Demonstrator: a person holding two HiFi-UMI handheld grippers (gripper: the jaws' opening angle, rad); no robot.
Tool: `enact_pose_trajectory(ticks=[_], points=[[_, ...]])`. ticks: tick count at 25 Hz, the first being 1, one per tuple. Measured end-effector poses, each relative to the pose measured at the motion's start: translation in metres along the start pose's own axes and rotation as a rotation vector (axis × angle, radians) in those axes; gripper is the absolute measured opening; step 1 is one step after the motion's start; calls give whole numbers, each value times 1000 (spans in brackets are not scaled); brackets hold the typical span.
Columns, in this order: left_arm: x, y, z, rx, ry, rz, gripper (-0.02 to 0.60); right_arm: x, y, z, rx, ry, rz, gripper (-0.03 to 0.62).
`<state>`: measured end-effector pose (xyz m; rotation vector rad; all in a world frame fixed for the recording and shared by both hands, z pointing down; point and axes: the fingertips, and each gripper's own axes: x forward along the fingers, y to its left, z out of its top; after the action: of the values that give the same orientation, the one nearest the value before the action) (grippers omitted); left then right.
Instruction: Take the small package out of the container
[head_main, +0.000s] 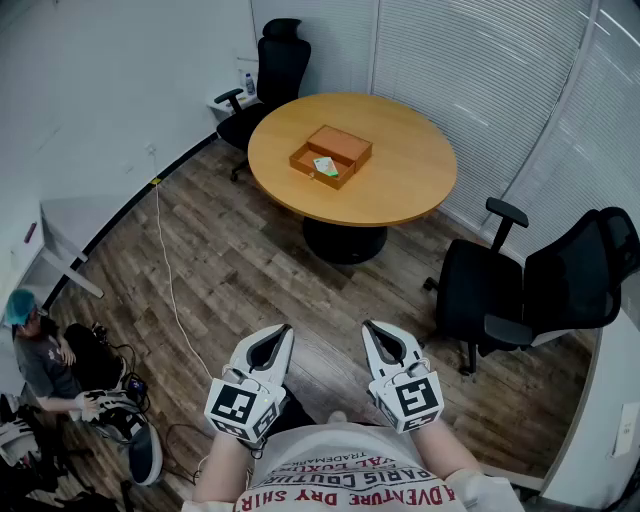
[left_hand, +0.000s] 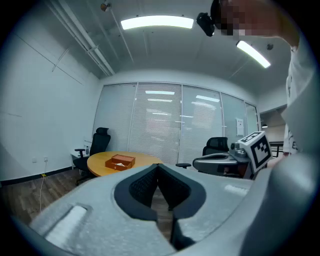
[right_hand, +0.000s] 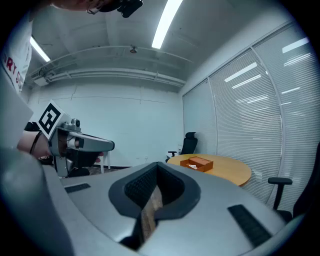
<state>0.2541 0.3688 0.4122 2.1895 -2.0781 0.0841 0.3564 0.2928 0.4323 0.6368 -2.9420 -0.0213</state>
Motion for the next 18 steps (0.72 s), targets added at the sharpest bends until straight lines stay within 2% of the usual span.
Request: enact_pose_trajectory(ticks=[7, 11, 14, 18], points=[[6, -3, -1, -8, 9, -20, 11, 4, 8, -5, -7, 25, 23, 6], [7, 3, -3, -15, 15, -18, 11, 15, 2, -10, 54, 43, 11, 6], [6, 18, -8, -43, 17, 11, 11, 25, -1, -14, 116, 47, 14, 6], [9, 43, -13, -87, 7, 46, 11, 44, -1, -19, 99, 65, 25, 8]])
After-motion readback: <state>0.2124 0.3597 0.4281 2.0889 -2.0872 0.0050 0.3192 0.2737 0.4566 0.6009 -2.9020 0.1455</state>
